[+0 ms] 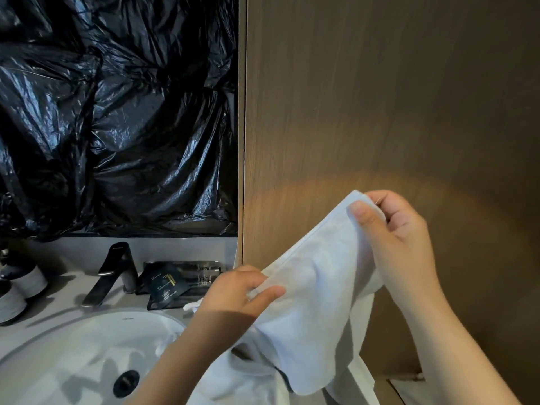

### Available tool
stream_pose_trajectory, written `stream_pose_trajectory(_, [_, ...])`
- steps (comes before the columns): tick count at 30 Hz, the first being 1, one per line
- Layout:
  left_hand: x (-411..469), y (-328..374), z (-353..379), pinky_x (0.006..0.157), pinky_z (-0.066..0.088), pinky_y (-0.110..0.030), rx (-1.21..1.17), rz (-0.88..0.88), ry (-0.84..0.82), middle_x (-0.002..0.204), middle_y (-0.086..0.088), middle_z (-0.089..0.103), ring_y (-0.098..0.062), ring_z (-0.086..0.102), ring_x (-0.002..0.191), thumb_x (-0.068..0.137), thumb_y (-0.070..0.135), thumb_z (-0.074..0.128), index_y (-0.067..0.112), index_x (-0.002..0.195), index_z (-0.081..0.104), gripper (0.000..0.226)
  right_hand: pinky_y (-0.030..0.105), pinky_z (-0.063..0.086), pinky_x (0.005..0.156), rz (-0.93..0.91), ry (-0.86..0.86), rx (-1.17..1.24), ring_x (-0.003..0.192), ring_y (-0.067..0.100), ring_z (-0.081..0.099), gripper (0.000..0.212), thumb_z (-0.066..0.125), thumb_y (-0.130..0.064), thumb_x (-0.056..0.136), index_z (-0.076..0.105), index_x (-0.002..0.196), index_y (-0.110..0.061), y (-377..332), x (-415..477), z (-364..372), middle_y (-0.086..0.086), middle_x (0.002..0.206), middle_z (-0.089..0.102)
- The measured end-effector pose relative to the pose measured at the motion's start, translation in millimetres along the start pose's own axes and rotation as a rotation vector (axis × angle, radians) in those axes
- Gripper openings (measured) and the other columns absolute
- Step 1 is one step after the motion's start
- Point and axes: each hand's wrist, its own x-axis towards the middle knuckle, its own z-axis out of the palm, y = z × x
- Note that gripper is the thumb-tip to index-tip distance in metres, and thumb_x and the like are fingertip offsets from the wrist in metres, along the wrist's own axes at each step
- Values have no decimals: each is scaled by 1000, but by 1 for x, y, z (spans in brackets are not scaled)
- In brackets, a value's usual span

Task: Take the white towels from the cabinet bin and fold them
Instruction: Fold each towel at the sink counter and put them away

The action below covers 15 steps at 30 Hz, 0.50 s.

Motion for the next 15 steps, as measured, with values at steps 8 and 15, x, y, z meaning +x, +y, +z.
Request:
stream_pose_trajectory(8, [6, -33, -1, 60, 36, -15, 115, -3, -34, 67, 8, 54, -4, 53, 72, 76, 66, 45, 20, 64, 65, 51, 8, 43, 58, -73, 67, -121, 75, 3, 57, 13, 59, -31, 95, 64, 89, -21, -4, 24, -9, -11, 79, 60])
stream_pose_trajectory(15, [18, -55, -14, 73, 46, -31, 229, -122, -71, 80, 2, 63, -13, 58, 76, 77, 61, 50, 22, 77, 71, 45, 15, 43, 59, -121, 128, -151, 73, 5, 55, 16, 59, -33, 95, 63, 87, -21, -11, 57, -9, -8, 75, 59])
